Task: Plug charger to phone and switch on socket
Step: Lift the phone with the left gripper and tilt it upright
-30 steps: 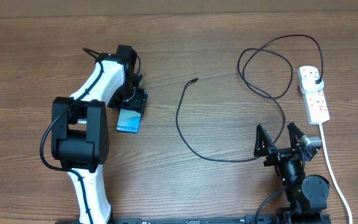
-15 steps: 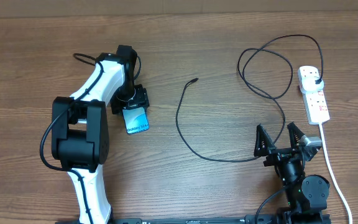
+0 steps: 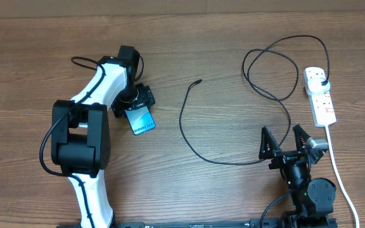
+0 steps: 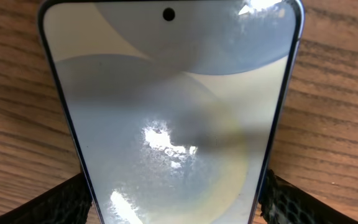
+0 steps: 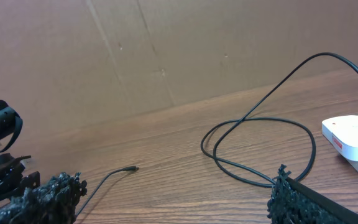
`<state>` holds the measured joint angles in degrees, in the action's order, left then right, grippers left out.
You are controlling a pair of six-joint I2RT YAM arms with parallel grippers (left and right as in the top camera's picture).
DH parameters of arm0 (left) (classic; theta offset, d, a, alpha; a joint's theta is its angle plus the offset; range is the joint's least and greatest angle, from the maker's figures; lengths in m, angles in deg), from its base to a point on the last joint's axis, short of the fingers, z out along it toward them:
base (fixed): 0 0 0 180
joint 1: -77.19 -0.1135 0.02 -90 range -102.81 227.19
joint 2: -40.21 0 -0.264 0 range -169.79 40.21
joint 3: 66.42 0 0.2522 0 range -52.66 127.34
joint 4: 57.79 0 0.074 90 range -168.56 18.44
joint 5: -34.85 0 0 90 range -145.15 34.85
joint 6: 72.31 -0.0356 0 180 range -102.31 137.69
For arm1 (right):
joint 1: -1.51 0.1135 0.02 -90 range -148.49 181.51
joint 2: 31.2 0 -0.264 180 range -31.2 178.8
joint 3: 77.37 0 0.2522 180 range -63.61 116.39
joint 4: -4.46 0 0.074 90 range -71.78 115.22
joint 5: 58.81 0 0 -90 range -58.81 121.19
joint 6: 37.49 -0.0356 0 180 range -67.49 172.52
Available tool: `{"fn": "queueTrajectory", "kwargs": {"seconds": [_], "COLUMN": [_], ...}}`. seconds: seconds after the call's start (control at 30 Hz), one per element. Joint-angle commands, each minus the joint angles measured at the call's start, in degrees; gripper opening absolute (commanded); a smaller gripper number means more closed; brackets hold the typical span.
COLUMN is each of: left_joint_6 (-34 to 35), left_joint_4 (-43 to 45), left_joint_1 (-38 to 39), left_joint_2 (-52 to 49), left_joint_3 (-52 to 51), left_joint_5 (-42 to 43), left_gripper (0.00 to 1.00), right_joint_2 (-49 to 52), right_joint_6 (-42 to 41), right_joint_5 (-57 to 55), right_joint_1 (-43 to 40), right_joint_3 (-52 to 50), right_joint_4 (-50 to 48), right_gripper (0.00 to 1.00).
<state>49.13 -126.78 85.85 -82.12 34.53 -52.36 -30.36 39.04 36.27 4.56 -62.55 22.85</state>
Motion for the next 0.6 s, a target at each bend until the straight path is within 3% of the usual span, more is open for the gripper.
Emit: {"fn": "queueTrajectory", "kwargs": {"seconds": [0.0,0.2,0.57], "left_joint_6": [0.96,1.49,2.86], "left_joint_4": [3.1,3.43,4.31], "left_joint_1": [0.37,0.35,0.31], "left_joint_2": [-2.95,-2.95,-2.95], "left_joint_3": [-4.2,-4.66,-5.01], "left_joint_5": [1.29,1.27,1.05], "left_gripper": [0.9,0.91,0.84], "right_joint_2": [-0.68,-0.68,-0.68], "right_joint_6": [-0.07,-0.07,-0.07], "right_joint_5": [-0.37,-0.37,-0.37], "right_joint_1": [0.15,0.15,0.15], "right_joint_3": [-0.61,-0.61,-0.61], "right_joint_4": [-0.22,-0.22,-0.22], "right_gripper": [1.0,1.0,1.0]}}
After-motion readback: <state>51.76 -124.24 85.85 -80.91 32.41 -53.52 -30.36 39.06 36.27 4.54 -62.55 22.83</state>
